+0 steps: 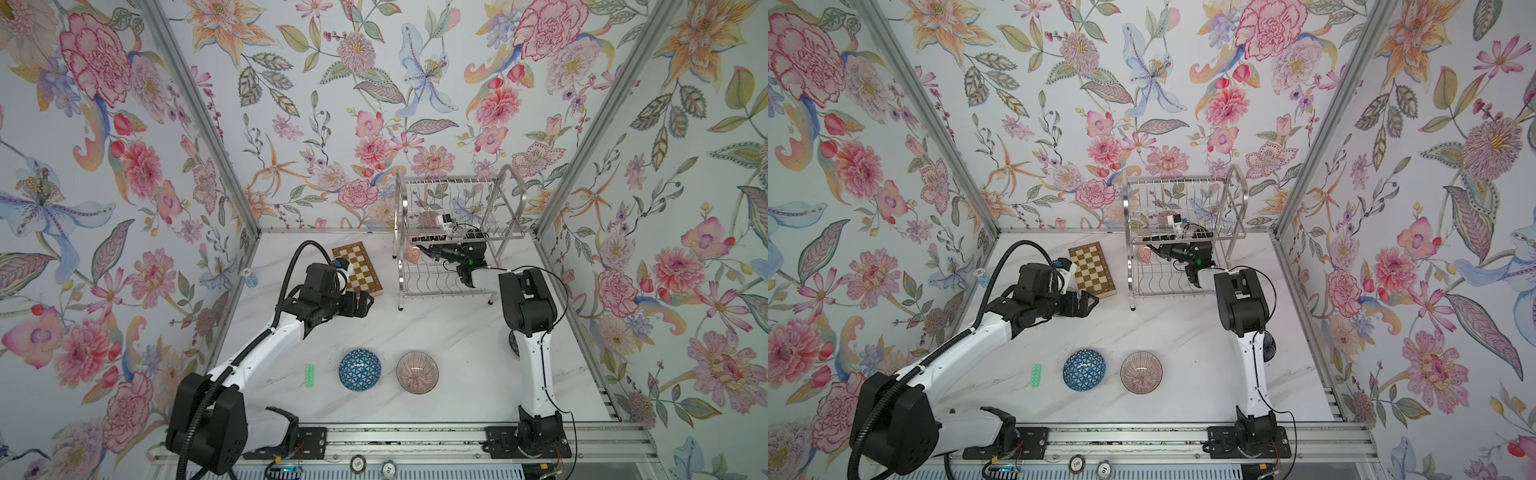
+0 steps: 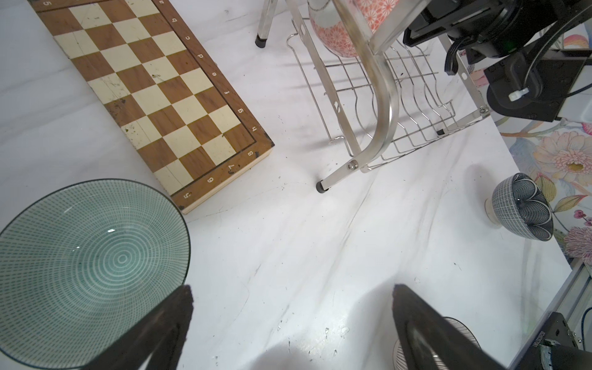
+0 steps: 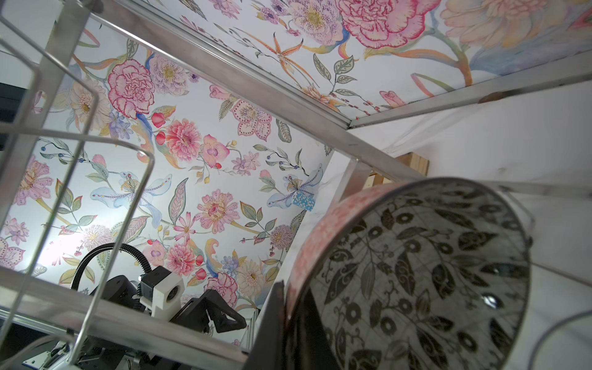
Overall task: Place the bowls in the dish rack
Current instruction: 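Lower the leaf-pattern bowl upright into the rack slots with the right gripper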
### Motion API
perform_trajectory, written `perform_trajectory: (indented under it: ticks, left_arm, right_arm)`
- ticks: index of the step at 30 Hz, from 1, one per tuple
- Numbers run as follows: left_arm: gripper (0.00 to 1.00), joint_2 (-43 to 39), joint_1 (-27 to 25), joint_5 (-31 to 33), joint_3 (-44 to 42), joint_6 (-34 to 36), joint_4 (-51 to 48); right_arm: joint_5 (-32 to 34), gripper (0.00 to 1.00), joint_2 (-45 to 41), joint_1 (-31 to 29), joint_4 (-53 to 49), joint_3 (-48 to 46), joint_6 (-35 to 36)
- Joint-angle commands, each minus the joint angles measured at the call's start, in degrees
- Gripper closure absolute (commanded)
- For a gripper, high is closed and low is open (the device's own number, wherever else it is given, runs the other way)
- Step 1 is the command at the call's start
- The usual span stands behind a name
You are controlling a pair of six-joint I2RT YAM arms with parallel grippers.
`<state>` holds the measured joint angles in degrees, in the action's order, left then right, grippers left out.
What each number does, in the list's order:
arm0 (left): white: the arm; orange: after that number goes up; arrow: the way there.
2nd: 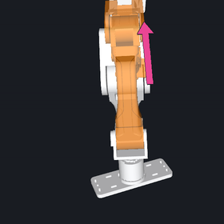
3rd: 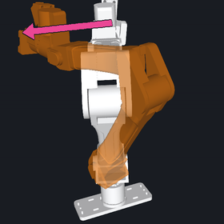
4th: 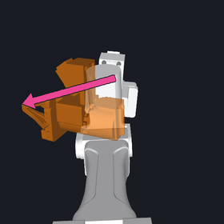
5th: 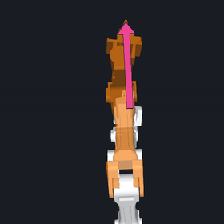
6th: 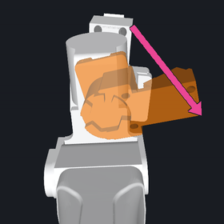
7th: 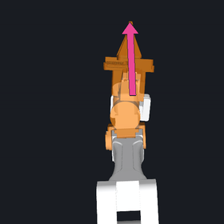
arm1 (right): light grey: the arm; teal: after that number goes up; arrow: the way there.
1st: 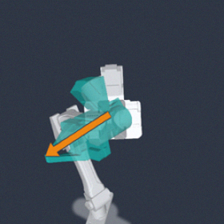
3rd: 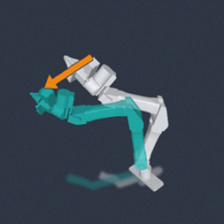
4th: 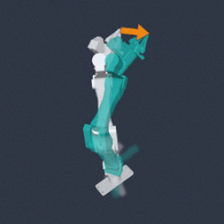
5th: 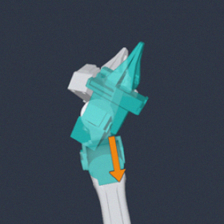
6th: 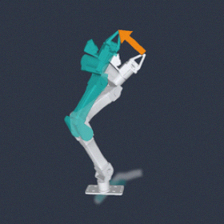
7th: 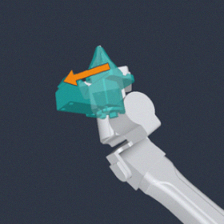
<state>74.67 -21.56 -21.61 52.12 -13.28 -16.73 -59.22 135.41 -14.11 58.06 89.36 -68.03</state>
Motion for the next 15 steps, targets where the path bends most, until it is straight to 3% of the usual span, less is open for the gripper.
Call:
perform_trajectory:
  ticks: [1, 15]
  left_arm:
    - [0.01, 0.0, -0.8, 1.2, 2.3, 1.3, -1.9]
    - [0.01, 0.3, -1.1, 1.7, 2.9, 1.8, -2.2]
  right_arm:
    - [-1.1, 1.0, 0.8, 0.5, 1.4, 2.8, -0.9]
    - [-1.1, 1.0, 2.5, 0.4, -3.1, 5.1, 1.3]
